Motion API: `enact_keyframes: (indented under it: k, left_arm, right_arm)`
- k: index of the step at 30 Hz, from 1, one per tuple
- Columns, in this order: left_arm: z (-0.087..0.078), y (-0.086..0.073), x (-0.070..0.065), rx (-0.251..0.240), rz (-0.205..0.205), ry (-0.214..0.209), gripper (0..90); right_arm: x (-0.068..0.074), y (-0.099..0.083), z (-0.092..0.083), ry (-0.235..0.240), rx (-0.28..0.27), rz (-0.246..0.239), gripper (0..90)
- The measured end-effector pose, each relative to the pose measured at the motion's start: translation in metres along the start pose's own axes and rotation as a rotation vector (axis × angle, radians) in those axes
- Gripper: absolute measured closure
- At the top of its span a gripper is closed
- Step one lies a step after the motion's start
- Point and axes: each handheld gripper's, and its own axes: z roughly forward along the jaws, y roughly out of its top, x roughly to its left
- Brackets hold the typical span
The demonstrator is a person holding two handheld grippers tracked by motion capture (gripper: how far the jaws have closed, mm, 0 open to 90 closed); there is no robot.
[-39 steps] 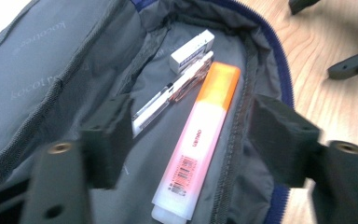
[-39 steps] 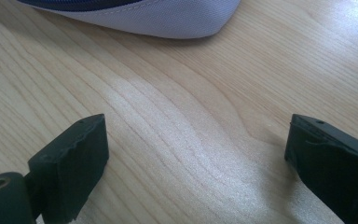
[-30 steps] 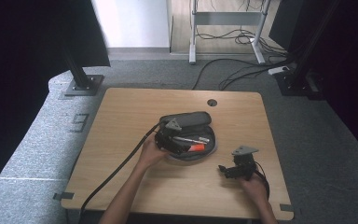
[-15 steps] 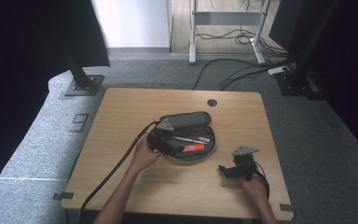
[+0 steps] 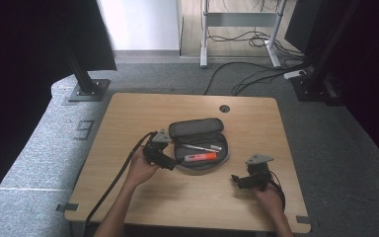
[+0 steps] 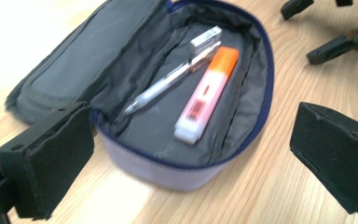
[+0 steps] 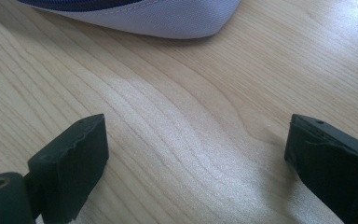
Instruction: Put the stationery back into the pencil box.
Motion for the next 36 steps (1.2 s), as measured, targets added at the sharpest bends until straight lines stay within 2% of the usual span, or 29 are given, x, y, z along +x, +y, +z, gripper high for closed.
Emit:
enact_keyframes:
  k: [6,11,19,26,32,36]
  left_arm:
    - [-0.006,-0.021,0.005,-0.010,-0.029,0.000,0.0]
    - [-0.007,-0.037,0.006,-0.004,-0.031,0.000,0.0]
    - [-0.003,-0.063,0.006,0.015,-0.029,0.002,0.0]
    - [0.006,-0.089,0.008,0.048,-0.056,-0.004,0.0]
    - [0.012,-0.099,0.010,0.122,-0.036,0.036,0.0]
    - [0.012,-0.099,0.010,0.122,-0.038,0.036,0.0]
  right_arm:
    - [0.000,0.000,0.000,-0.001,0.000,0.000,5.9]
    - [0.000,0.000,0.000,-0.002,0.000,0.001,6.0]
    - [0.000,0.000,0.000,-0.002,0.001,0.002,6.0]
    - [0.000,0.000,0.000,-0.002,0.000,0.002,6.0]
    - [0.001,0.000,0.000,-0.004,0.000,0.004,6.1]
    - [0.001,0.000,0.000,-0.004,-0.001,0.006,6.1]
